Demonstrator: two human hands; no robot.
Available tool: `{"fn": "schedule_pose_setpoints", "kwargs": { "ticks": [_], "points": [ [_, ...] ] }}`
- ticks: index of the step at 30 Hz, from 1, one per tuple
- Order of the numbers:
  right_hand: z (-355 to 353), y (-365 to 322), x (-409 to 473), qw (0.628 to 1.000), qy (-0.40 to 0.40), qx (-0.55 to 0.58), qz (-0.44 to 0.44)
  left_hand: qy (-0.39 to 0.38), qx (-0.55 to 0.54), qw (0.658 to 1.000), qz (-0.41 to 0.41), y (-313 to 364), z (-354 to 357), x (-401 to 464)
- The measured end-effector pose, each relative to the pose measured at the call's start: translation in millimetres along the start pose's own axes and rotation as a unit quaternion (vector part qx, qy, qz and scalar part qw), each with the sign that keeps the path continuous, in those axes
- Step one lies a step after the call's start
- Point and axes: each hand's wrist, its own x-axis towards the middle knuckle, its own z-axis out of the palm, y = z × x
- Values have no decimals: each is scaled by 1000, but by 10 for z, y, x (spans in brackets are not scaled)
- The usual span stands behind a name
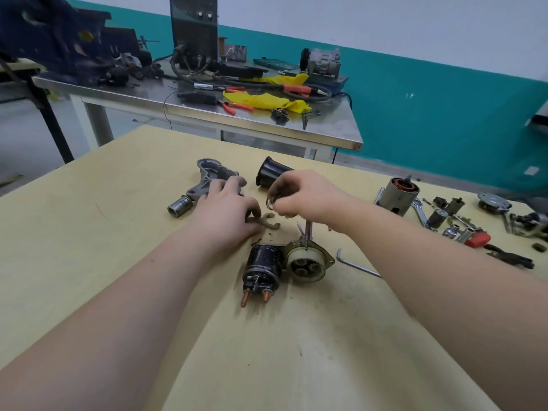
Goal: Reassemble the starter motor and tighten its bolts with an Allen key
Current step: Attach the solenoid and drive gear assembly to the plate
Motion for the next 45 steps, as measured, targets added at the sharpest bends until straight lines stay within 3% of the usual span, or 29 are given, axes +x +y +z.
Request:
{"fn": "schedule_pose_setpoints", "kwargs": {
  "ticks": [6,15,18,21,23,27,32,34,40,45],
  "points": [
    [-261,200,-221,962,74,261,18,7,-43,999,0,-9,51,21],
    [-263,734,-619,932,174,282,147,10,12,1000,3,67,41,36],
    [-147,804,-803,962,187,139,143,-3,14,1000,2,67,49,33],
    [-38,766,-935,978,186,-43,82,-3,-9,1000,2,70,87,25],
    [7,726,-977,978,196,-51,42,0,-20,1000,2,74,103,29],
    [59,704,-1067,965,234,95,67,1,-55,998,7,78,112,16],
    [-84,585,-1202,889,220,384,120,9,-97,995,-3,103,110,8],
    [-198,556,-1240,875,226,410,125,7,-95,995,-2,133,103,7],
    [-414,563,-1265,890,272,352,105,-5,-125,992,12,147,71,-48],
    [-263,522,-1271,837,196,493,138,32,-220,975,-8,174,62,-80]
  ]
}}
